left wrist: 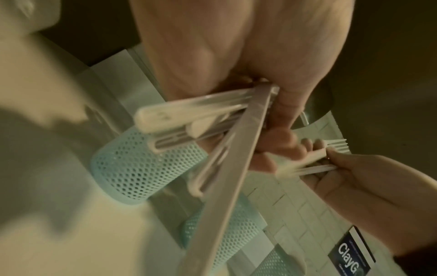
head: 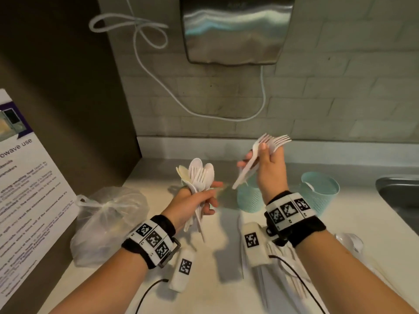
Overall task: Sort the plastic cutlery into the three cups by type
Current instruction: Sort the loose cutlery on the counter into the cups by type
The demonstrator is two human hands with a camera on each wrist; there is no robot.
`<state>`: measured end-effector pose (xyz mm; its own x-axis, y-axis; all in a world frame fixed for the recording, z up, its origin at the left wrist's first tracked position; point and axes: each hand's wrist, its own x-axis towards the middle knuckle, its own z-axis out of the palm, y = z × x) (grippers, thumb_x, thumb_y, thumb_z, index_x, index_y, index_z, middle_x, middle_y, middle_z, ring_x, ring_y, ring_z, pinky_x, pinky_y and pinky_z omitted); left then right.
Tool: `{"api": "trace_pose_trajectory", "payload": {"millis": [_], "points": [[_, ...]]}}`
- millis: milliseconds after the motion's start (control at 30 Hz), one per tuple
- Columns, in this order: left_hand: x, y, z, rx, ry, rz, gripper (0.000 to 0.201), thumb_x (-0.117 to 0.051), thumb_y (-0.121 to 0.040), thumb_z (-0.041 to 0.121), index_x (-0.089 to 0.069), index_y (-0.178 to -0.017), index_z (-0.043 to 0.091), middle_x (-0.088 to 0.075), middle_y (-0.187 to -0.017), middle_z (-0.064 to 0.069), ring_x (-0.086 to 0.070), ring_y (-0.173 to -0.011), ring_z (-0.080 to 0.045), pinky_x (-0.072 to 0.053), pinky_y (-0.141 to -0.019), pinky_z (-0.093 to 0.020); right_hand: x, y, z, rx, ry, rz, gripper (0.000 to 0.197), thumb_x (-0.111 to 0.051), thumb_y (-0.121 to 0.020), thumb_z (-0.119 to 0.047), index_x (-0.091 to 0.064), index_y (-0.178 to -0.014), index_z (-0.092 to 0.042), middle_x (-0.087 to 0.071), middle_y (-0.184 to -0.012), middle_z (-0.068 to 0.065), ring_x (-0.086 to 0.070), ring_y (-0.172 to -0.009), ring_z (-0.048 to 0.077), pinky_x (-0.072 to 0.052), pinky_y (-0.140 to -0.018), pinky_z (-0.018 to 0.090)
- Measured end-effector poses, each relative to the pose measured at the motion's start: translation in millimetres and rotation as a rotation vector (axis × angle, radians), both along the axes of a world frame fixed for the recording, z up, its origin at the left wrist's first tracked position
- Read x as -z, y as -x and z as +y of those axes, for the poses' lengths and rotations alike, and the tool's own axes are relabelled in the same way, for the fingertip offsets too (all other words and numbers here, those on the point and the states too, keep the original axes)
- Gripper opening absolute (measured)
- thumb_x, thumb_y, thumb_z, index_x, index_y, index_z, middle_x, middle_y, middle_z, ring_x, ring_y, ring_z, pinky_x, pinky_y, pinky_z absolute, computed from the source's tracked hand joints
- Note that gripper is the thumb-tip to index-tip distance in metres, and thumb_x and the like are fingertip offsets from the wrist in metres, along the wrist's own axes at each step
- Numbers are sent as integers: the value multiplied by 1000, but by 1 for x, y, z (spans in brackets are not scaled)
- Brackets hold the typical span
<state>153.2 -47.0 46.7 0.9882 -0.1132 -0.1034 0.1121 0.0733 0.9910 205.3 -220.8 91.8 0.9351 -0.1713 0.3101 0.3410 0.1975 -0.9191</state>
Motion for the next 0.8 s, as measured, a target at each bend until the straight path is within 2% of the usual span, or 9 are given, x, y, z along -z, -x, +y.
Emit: {"api": "trace_pose_trajectory", "payload": {"millis": [67,167,233,333,400,500,600,700,800], "points": [[-3,-4,-8,-28,-31,-33,21,-60,-91,14,-67,-111,16,-51,-59,7,-42,-48,-4,-51,-59,-20,-7,-15,-11,64,-8,-44,17,-31,-103,-12,-39,-116,-20,-44,-75,-3,-47,-57,3,-47,-59,18],[-6,-7,-18,-43,-100,-82,12,-68,-86,18,-66,-97,22,-55,-73,11,-51,-61,-1,-48,-65,-23,-3,-36,-18,89,144,-13,31,-31,-98,3,-35,-126,-10,-42,-83,-4,-45,-69,5,-46,-77,22],[-6,-8,-23,-56,-93,-77,9,-70,-85,18,-63,-90,20,-54,-72,9,-52,-64,-2,-48,-67,-25,6,-45,-18,59,225,41,40,-27,-89,15,-35,-123,-6,-43,-82,-2,-49,-72,9,-45,-84,28],[-7,-8,-27,-86,-83,-76,9,-70,-85,19,-61,-84,19,-49,-58,12,-49,-53,0,-51,-65,-23,27,-53,-17,-28,421,108,43,-23,-82,20,-39,-111,-8,-46,-85,2,-49,-79,16,-46,-84,32],[-8,-7,-29,-109,-101,-94,9,-71,-84,22,-62,-85,20,-50,-56,14,-49,-55,-1,-54,-68,-22,36,-55,-20,-71,503,187,36,-30,-85,17,-40,-107,-10,-47,-94,10,-50,-90,22,-43,-81,28],[-7,-8,-31,-165,-126,-107,16,-74,-80,28,-64,-87,16,-53,-67,7,-52,-65,-7,-54,-74,-26,40,-56,-26,-111,549,250,39,-53,-87,3,-43,-122,-12,-50,-117,10,-49,-110,21,-40,-94,30],[-6,-10,-34,-195,-117,-116,26,-76,-79,27,-59,-85,8,-46,-67,-1,-48,-64,-12,-53,-73,-30,29,-41,-25,29,673,112,46,-61,-79,-23,-50,-124,-22,-49,-125,4,-41,-122,22,-35,-104,39],[-6,-13,-39,-213,-158,-122,17,-74,-81,22,-60,-91,19,-54,-71,4,-55,-68,-9,-54,-68,-29,10,-4,-11,-102,610,-10,44,-65,-65,-57,-59,-101,-32,-59,-106,-3,-53,-104,17,-42,-88,33],[-12,-12,-50,-227,-72,-110,20,-54,-93,6,-62,-92,25,-67,-80,8,-62,-77,-13,-51,-61,-31,8,28,7,-329,660,74,59,-82,-60,-51,-57,-107,-24,-58,-99,-8,-54,-89,4,-42,-67,12]]}}
